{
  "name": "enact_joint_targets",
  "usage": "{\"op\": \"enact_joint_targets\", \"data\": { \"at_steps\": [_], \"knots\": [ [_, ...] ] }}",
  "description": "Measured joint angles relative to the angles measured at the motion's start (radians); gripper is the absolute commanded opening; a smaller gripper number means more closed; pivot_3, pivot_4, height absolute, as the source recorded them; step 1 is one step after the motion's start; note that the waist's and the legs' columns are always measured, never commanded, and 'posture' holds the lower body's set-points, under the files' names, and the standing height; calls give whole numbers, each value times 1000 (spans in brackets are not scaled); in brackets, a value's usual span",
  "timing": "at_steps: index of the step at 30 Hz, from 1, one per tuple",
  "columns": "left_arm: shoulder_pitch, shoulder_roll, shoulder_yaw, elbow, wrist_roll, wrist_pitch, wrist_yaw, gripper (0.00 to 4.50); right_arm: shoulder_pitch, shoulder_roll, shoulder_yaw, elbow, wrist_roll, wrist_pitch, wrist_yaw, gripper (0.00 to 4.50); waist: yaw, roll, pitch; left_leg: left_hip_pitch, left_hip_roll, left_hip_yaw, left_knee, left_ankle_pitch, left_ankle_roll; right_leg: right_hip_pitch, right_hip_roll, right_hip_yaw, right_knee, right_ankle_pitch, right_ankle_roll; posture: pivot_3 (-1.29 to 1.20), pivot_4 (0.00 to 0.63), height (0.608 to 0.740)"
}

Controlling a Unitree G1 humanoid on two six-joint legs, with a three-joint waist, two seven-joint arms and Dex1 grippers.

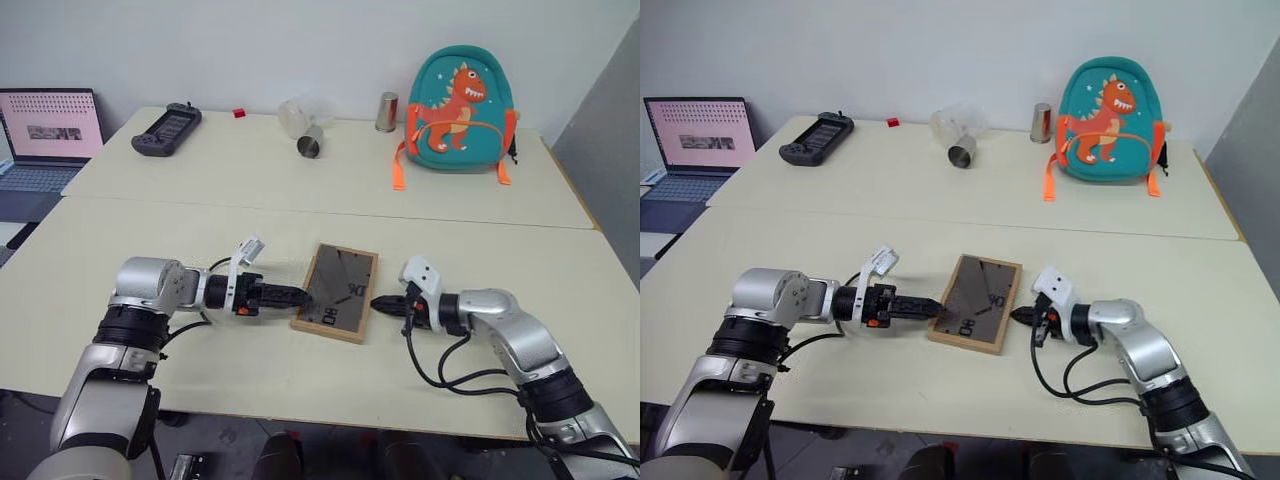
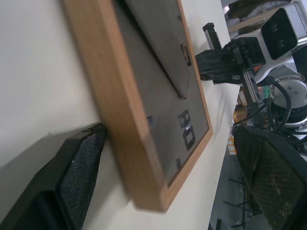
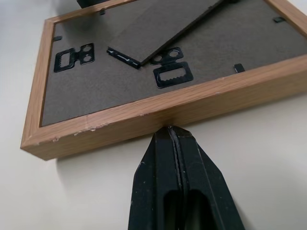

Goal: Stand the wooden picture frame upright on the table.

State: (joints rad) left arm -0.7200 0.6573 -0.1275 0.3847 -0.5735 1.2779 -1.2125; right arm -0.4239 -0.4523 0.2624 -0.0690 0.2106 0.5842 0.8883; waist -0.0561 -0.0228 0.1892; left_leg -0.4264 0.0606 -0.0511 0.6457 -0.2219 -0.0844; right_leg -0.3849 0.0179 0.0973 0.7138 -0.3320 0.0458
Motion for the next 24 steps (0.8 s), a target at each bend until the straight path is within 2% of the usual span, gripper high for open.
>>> {"op": "enact_joint_targets", "data": {
  "at_steps": [7,13,16,23,24],
  "knots": [
    [4,-18,-5,-10,-7,-16,-6,4490,-42,37,15,13,-2,3,-20,0,2,0,0,0,0,0,0,0,0,0,0,0,0,0,0,0,150,740],
    [26,-26,-12,-33,-18,-29,-20,3440,-42,38,19,36,-16,-3,-22,0,1,0,0,0,0,0,0,0,0,0,0,0,0,0,0,0,150,740],
    [28,-28,9,-33,-32,-27,-19,2695,-37,38,19,36,-23,-9,-21,0,1,0,0,0,0,0,0,0,0,0,0,0,0,0,0,0,150,740],
    [41,-37,37,-50,-62,-11,1,1319,-36,33,16,48,-31,-21,-19,0,0,0,0,0,0,0,0,0,0,0,0,0,0,0,0,0,150,740],
    [41,-37,38,-62,-64,-5,3,1280,-36,31,14,51,-31,-22,-18,0,0,0,0,0,0,0,0,0,0,0,0,0,0,0,0,0,150,740]
  ]
}}
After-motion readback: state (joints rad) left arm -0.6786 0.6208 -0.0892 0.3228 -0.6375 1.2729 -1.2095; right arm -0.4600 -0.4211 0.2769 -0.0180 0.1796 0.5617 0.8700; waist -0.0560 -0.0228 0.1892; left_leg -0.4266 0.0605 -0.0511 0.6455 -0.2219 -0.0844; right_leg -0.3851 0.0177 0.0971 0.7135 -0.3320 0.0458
